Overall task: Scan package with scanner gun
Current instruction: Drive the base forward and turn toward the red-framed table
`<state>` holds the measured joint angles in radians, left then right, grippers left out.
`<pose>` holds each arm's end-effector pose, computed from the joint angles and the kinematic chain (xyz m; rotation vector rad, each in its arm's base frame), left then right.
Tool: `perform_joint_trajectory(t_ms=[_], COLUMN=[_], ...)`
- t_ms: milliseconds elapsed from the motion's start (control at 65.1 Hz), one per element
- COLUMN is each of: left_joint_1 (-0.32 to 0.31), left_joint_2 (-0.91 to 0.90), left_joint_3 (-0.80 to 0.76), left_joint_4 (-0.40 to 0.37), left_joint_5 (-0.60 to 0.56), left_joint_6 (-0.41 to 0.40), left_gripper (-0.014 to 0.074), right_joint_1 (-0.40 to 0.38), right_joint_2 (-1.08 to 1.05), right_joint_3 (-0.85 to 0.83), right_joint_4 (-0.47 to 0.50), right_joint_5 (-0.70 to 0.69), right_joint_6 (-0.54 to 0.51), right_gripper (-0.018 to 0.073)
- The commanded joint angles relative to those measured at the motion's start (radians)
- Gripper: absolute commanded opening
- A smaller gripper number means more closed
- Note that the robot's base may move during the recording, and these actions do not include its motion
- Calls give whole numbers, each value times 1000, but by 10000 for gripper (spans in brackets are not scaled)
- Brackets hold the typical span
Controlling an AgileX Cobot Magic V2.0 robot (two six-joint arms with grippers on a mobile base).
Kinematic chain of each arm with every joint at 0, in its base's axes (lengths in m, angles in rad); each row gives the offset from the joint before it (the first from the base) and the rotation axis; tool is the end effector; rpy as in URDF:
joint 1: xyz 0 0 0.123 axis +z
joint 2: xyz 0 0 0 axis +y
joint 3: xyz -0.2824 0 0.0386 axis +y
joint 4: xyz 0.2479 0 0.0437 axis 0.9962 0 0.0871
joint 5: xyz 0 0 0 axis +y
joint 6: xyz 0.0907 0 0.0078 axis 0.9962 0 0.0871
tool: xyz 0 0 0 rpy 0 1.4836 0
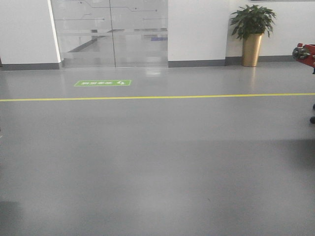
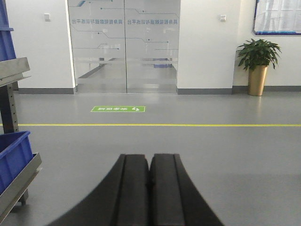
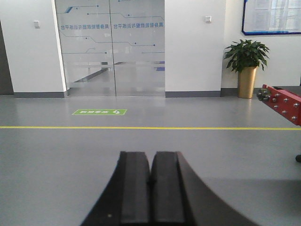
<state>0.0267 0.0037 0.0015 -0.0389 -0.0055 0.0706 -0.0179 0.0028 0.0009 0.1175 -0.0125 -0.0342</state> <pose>0.0565 0.0015 0.2129 0.0035 1.4835 0.0474 0.0564 -0.0011 0.2138 0.0758 1.4732 0.0520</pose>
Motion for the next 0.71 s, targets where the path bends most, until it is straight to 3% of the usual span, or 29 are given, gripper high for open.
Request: perform_joint_trajectory(t_ms=[0, 691], left_joint_1=[-3, -3], left_joint_2=[-4, -4], left_joint_3=[-2, -2], left_joint_4=[-3, -3], left_joint_5=[-20, -20], left_joint_6=[1, 1], left_gripper=[-111, -111], right_joint_1=[1, 1], right_joint_2=[-3, -3], right_joint_3=[-1, -1], right_joint_4=[1, 1], right_joint_5=[-17, -17], right_joint_6=[-2, -2], right_gripper=[-162, -162])
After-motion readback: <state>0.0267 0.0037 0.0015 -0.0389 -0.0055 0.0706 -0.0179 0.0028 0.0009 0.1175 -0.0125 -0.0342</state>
